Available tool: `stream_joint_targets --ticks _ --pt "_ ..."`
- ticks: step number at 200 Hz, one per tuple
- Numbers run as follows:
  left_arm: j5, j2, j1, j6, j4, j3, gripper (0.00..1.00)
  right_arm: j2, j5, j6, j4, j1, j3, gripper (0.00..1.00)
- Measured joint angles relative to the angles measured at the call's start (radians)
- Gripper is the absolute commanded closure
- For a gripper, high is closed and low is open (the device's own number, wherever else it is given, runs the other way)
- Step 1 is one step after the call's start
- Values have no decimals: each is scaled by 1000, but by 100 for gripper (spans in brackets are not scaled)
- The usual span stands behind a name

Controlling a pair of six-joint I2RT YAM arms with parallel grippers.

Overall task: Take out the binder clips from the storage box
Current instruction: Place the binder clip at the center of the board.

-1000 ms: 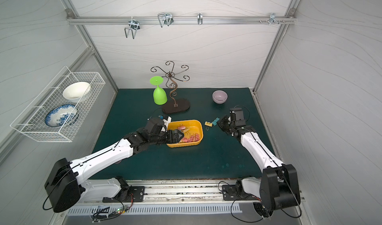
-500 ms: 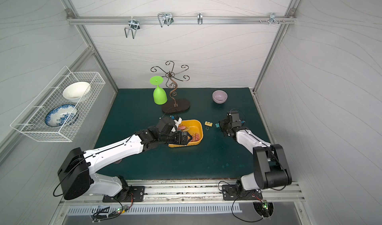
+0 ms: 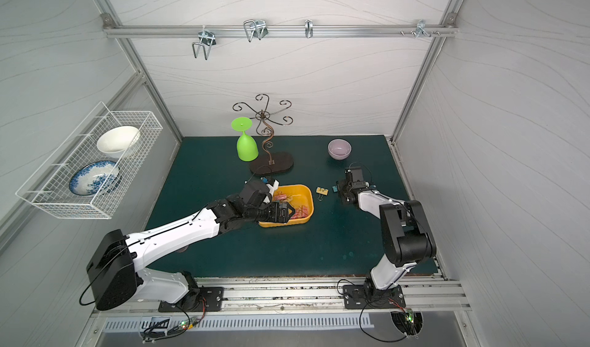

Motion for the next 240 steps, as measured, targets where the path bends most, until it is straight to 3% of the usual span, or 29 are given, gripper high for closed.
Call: stream_joint_targets --ticks 79,154,202,240 --pt "-19 -13 0 2 -11 0 1 -2 76 71 -26 50 9 100" --pt "-98 -91 4 -40 -35 9 1 -5 59 102 -31 52 9 100" --pt "-102 -140 88 -135 -50 63 1 -5 20 116 -28 50 9 100" --pt "-100 -181 141 -200 -67 64 1 -5 3 106 -34 45 8 78"
